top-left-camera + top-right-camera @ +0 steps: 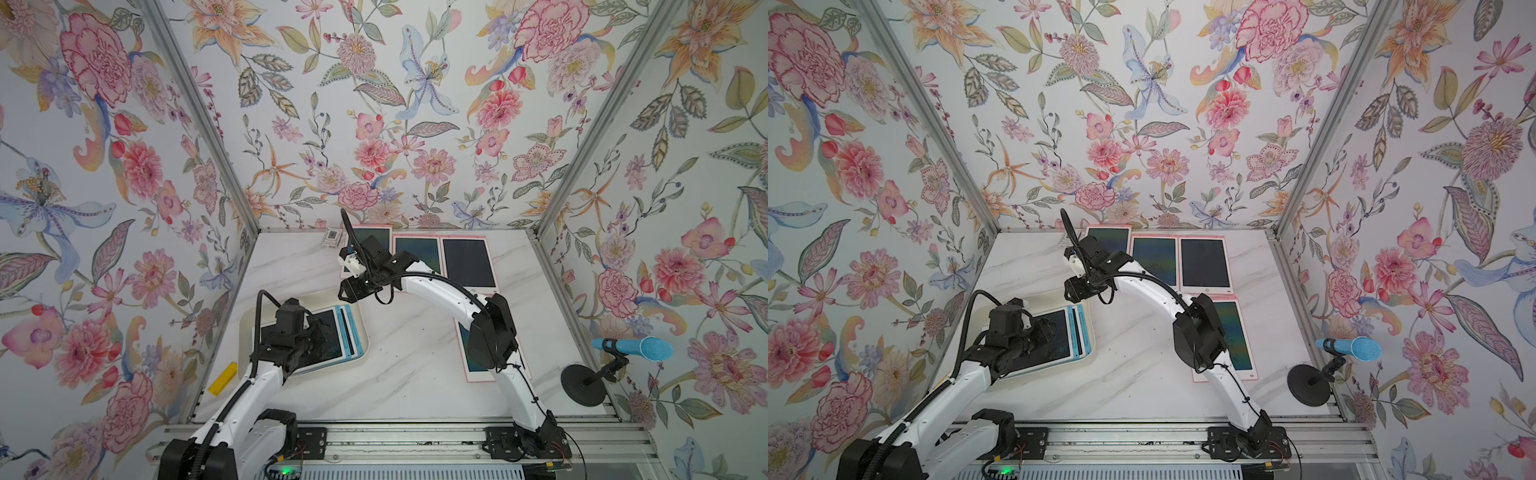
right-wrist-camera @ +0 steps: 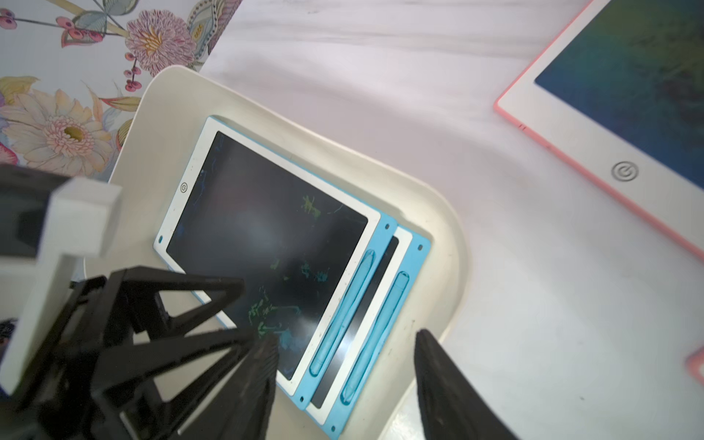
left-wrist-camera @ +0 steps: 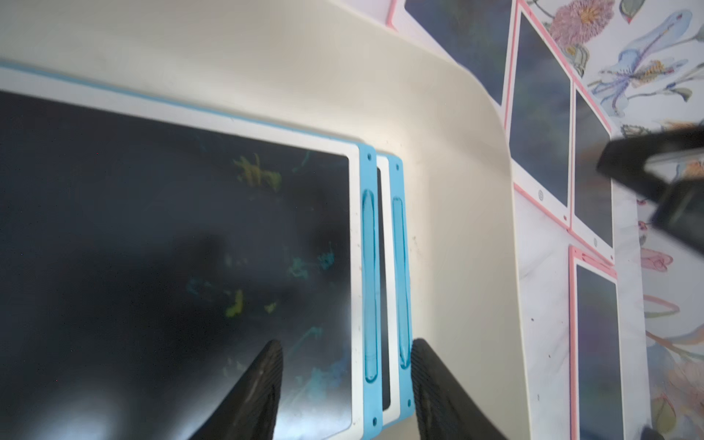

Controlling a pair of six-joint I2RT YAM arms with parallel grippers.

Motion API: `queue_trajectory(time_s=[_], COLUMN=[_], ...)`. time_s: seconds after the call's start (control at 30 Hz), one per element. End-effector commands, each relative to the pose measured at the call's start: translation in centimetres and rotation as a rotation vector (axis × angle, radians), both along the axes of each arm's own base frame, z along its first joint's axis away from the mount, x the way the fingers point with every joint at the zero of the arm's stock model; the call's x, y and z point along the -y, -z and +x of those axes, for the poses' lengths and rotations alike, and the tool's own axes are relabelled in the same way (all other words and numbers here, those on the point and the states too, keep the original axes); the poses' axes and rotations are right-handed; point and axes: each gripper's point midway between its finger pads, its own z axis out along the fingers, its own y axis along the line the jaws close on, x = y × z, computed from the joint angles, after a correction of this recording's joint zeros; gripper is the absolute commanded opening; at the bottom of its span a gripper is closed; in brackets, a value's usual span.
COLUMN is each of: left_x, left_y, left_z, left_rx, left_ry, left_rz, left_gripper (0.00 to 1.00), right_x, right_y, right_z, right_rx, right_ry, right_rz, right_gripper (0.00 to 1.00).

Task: Take out the writing tablet from the storage box
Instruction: Adjust the storage box at the center of the board.

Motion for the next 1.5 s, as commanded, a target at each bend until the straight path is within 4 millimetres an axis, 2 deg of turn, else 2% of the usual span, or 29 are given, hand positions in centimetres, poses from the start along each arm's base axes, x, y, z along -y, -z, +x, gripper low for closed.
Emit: queue_trajectory(time_s=[0.0,0.13,0.3,0.43,0.6,0.77,0.87,1.03,1.17,1.27,1.47], left_x=[-3.1,-6.3,-9.0,-10.8,-12.9,-14.8,-15.2,-15.4,-15.2,-15.0,-14.7], left_y=[0.1,1.4,2.6,2.2,1.9,2.0,2.8,5.6,5.3,4.6,5.1], left_z=[0.4,0.5,-0.2,-0.4,-0.9,-1.8,-1.9,-2.9,-2.8,-2.5,-2.5], left_rx=[-0.036,-0.092,-0.148,-0.145,-0.142,-0.164,-0.163,-0.236,-0.213,-0.174,-0.183], left_ry=[-0.042,-0.101,-0.211,-0.285,-0.373,-0.46,-0.473,-0.485,-0.477,-0.478,-0.459], left_rz=[0.109,0.163,0.225,0.268,0.298,0.354,0.347,0.355,0.345,0.336,0.323], left_gripper=[0.58,0.59,0.62,0.65,0.69,0.71,0.72,0.72,0.73,0.74,0.74], right_x=[-0.7,-1.6,-2.3,-2.1,-1.8,-1.9,-2.1,-1.4,0.0,0.3,0.8], right_y=[1.5,3.2,6.0,7.3,9.2,10.2,10.8,12.3,13.1,13.4,13.5], right_z=[-1.3,-2.5,-2.9,-2.6,-3.0,-3.4,-3.5,-4.0,-3.4,-3.2,-2.9], right_rx=[-0.067,-0.1,-0.135,-0.14,-0.184,-0.198,-0.208,-0.192,-0.151,-0.16,-0.18], right_ry=[-0.007,-0.026,-0.007,0.019,0.04,0.053,0.063,0.108,0.164,0.181,0.202], right_rz=[-0.02,-0.045,-0.085,-0.122,-0.168,-0.203,-0.214,-0.284,-0.364,-0.371,-0.376], right_gripper=[0.57,0.56,0.56,0.56,0.61,0.6,0.6,0.61,0.65,0.68,0.69])
